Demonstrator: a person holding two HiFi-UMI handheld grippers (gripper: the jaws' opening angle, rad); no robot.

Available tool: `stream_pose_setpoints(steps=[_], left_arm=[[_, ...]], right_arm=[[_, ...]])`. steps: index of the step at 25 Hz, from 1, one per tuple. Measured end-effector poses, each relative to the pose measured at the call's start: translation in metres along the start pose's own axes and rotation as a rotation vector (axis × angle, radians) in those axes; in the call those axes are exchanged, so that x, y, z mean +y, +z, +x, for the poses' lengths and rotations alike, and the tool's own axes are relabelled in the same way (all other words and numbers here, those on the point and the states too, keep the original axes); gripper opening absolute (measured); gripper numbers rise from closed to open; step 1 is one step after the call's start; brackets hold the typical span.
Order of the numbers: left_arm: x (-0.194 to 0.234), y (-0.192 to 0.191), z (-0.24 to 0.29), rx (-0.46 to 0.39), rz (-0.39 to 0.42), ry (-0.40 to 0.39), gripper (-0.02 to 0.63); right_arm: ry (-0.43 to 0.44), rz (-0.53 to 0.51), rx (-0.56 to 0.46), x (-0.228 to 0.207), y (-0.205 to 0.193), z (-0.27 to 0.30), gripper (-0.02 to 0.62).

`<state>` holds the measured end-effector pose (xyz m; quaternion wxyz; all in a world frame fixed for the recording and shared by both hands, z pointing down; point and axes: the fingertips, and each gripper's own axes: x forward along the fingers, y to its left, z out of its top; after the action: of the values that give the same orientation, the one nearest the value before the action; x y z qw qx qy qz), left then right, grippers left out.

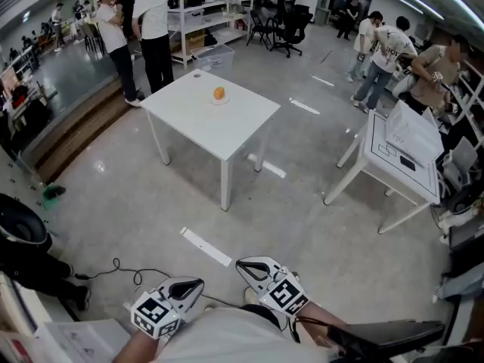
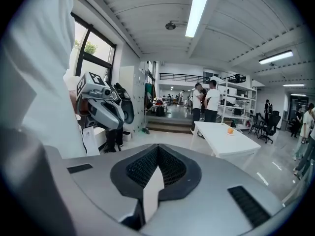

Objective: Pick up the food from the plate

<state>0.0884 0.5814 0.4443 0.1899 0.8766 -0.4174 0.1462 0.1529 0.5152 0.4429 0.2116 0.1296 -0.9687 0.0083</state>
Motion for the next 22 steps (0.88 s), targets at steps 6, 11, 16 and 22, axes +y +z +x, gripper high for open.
stream_pose_setpoints(steps=[6, 11, 16, 22], left_arm=[[0.014, -0.037, -0.016, 0.005, -0.03, -0.03, 0.012], [0.026, -0.053, -0.015, -0.007, -0.154, -0.075, 0.012], [0.091, -0.059, -0.01, -0.016, -0.139, -0.089, 0.012], [0.191, 0.009, 0.031, -0.025, -0.12, -0.08, 0.014]], right_arm=[[-0.045, 0.078, -0.043, 0.02, -0.006, 0.018, 0.014], [-0.071, 0.092, -0.027, 0.018, -0.011, 0.016, 0.019], [-0.112, 0.102, 0.009, -0.007, -0.007, 0.076, 0.156], [-0.107, 0.089, -0.032, -0.109, 0.029, 0.149, 0.154]])
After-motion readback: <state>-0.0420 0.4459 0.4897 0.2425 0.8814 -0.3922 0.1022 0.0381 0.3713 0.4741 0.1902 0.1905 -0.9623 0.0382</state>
